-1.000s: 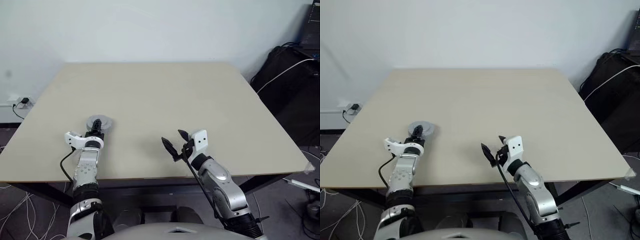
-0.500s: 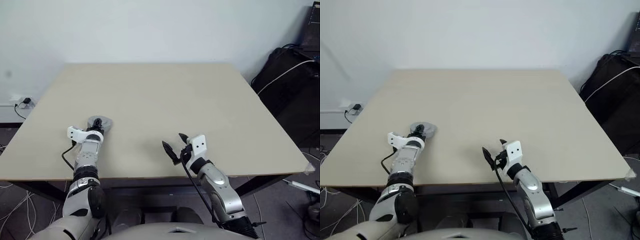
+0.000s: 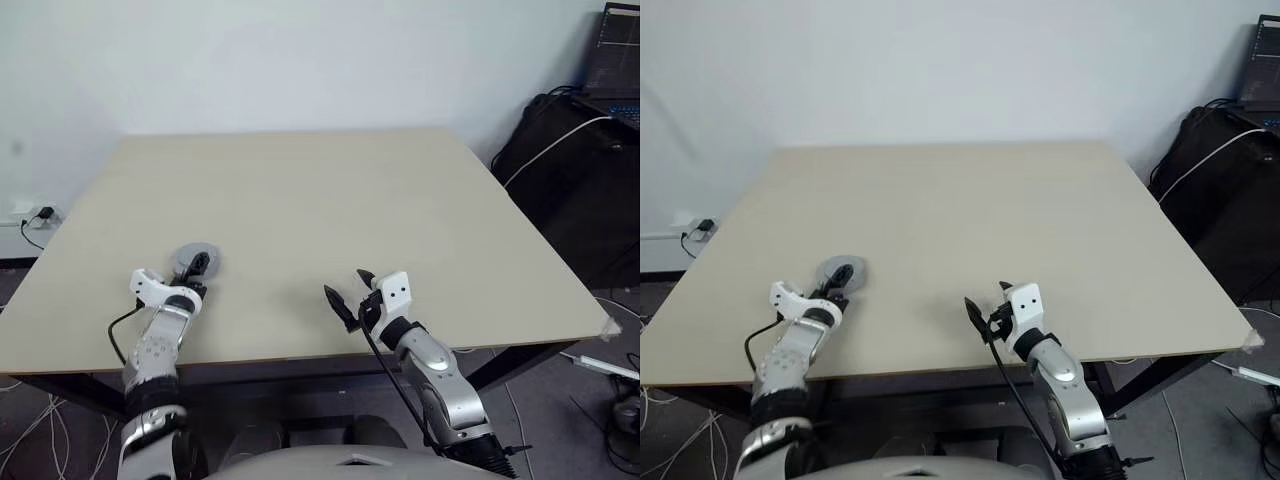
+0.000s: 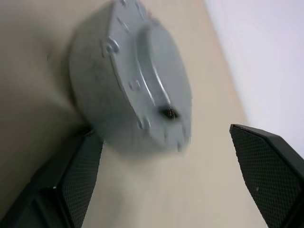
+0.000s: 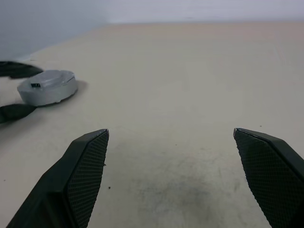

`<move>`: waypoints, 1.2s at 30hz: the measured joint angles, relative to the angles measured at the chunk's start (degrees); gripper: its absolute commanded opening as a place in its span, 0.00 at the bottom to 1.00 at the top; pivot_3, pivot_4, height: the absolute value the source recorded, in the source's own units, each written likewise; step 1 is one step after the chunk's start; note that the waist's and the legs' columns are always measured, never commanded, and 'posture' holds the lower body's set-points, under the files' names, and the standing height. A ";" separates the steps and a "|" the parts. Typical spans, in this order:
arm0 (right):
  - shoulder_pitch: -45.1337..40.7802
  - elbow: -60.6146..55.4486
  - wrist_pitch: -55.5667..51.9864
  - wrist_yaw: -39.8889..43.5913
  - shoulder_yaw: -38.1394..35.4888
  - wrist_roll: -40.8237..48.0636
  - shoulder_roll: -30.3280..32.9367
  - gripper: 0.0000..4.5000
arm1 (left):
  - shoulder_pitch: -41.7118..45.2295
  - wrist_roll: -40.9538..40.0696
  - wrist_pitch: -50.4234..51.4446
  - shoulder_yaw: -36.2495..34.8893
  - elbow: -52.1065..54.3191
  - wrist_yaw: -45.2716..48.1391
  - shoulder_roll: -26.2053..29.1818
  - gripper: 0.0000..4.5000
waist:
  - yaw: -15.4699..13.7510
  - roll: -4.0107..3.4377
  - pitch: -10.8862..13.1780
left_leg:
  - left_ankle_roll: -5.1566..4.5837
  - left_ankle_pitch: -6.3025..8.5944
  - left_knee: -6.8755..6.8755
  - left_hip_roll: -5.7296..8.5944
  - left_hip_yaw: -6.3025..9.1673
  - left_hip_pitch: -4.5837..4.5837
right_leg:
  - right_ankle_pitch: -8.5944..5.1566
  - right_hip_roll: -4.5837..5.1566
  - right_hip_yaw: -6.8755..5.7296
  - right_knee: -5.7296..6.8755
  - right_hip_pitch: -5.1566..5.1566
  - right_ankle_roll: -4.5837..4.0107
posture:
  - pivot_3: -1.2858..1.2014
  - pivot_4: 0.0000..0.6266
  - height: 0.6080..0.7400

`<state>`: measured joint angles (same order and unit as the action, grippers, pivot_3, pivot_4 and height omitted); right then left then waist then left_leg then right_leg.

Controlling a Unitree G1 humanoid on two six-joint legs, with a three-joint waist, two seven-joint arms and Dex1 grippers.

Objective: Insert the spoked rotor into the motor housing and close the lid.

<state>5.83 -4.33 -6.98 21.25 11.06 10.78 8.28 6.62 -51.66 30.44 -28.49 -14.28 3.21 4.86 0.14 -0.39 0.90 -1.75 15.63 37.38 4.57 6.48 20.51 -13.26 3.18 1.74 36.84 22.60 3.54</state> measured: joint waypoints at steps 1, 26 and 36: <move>-0.03 0.00 -0.21 0.08 0.00 0.01 0.00 1.00 | -2.68 0.06 1.92 1.25 3.41 0.14 0.28 0.99 | 0.00 -0.08 -0.06 | -0.01 0.01 0.00 0.00 -0.01 -0.01 | -0.01 0.00 0.00 0.00 -0.01 -0.01 | 0.52 0.00 1.00; 4.75 5.74 19.69 -14.91 -6.68 -9.45 -6.39 1.00 | -28.48 55.42 -44.60 33.08 18.37 -7.32 -0.77 0.99 | -1.37 -0.10 0.47 | 0.27 0.20 -0.24 -0.10 -0.20 -0.43 | -0.57 0.30 0.25 -0.01 -0.34 0.13 | 0.52 0.00 1.00; 9.23 6.37 23.93 -19.86 -7.55 -12.40 -7.37 1.00 | -26.20 57.24 -49.90 31.62 16.09 -9.38 -3.08 0.99 | -1.23 -0.14 0.54 | 0.24 0.21 -0.21 -0.10 -0.21 -0.43 | -0.58 0.31 0.13 0.00 -0.36 0.14 | 0.52 0.00 1.00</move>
<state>15.06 2.05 16.94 1.39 3.51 -1.62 0.92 -19.57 5.58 -19.46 3.13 1.81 -6.18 1.78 -1.08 -0.53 1.44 -1.51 15.83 37.17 4.47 6.26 20.07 -13.84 3.49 1.87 36.84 22.24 3.68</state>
